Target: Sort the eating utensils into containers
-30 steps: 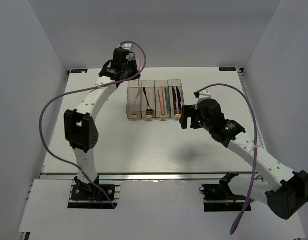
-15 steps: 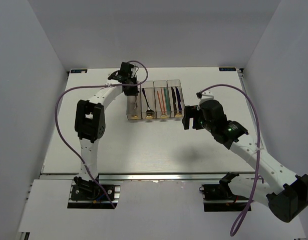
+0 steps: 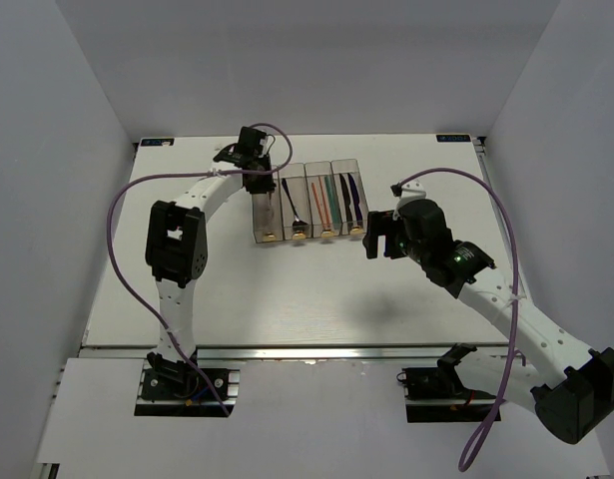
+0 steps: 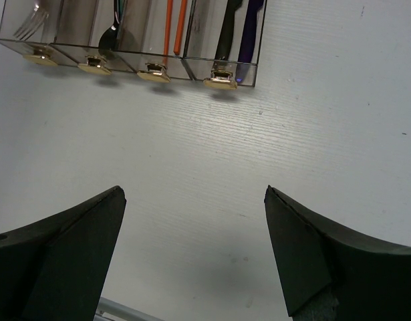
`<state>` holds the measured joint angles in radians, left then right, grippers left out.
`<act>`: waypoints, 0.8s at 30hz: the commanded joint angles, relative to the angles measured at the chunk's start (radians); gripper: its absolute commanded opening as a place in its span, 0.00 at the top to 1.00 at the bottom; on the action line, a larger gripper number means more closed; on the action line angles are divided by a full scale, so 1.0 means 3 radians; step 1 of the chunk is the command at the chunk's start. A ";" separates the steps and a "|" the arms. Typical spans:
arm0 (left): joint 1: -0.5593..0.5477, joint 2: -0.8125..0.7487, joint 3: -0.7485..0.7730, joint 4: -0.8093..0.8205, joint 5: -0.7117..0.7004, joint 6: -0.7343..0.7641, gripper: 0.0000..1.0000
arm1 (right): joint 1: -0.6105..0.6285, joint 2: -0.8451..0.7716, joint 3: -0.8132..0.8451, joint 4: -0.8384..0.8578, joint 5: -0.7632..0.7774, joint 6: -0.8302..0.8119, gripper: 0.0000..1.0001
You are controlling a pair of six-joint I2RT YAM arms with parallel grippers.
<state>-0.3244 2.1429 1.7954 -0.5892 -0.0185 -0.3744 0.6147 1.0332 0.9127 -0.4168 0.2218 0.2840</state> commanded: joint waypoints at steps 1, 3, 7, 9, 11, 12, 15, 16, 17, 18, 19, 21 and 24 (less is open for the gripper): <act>-0.0003 -0.0199 0.0146 -0.0040 -0.0066 0.0000 0.65 | -0.0019 -0.0018 0.0092 0.0039 0.0022 -0.0026 0.11; -0.0008 -0.0235 0.0146 -0.0040 -0.0051 0.0011 0.58 | -0.0014 -0.0023 0.0097 0.0034 0.0022 -0.0031 0.11; -0.0003 -0.0372 0.0207 -0.0117 -0.0046 0.0026 0.45 | -0.0019 -0.0028 0.0102 0.0034 0.0028 -0.0026 0.11; -0.0003 -0.0480 0.0258 -0.0178 -0.0147 0.0001 0.42 | -0.0019 -0.0023 0.0118 0.0029 0.0028 -0.0031 0.11; 0.0033 -0.0684 0.0284 -0.0397 -0.0596 -0.0106 0.37 | -0.0019 -0.0028 0.0133 0.0019 0.0007 -0.0031 0.11; 0.0079 -0.0776 0.0228 -0.0484 -0.0745 -0.0188 0.36 | -0.0019 -0.0039 0.0148 0.0014 0.0002 -0.0031 0.11; 0.0583 -0.1379 -0.0567 -0.0511 -0.0915 -0.0581 0.16 | -0.0019 -0.0100 0.0128 0.0009 -0.0049 -0.0047 0.11; 0.0712 -0.1563 -0.0813 -0.0470 -0.0895 -0.0628 0.15 | -0.0019 -0.0115 0.0113 0.0014 -0.0069 -0.0047 0.11; 0.0830 -0.1949 -0.1291 -0.0445 -0.0854 -0.0659 0.13 | -0.0019 -0.0141 0.0097 0.0034 -0.0120 -0.0057 0.11; 0.1018 -0.2130 -0.1513 -0.0434 -0.0894 -0.0720 0.09 | -0.0019 -0.0151 0.0067 0.0044 -0.0151 -0.0057 0.11; 0.1071 -0.2299 -0.1708 -0.0424 -0.0955 -0.0726 0.05 | -0.0019 -0.0156 0.0056 0.0049 -0.0182 -0.0057 0.11; 0.1336 -0.2612 -0.2159 -0.0434 -0.1099 -0.0660 0.02 | -0.0019 -0.0182 0.0026 0.0095 -0.0289 -0.0057 0.11; 0.1587 -0.2552 -0.2410 -0.0495 -0.0870 -0.0491 0.02 | -0.0019 -0.0223 0.0005 0.0131 -0.0442 -0.0062 0.11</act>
<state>0.1333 1.3315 1.1454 -0.7055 -0.3172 -0.5430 0.6147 0.9909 0.9131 -0.4164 0.1490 0.2790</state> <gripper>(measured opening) 0.982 0.895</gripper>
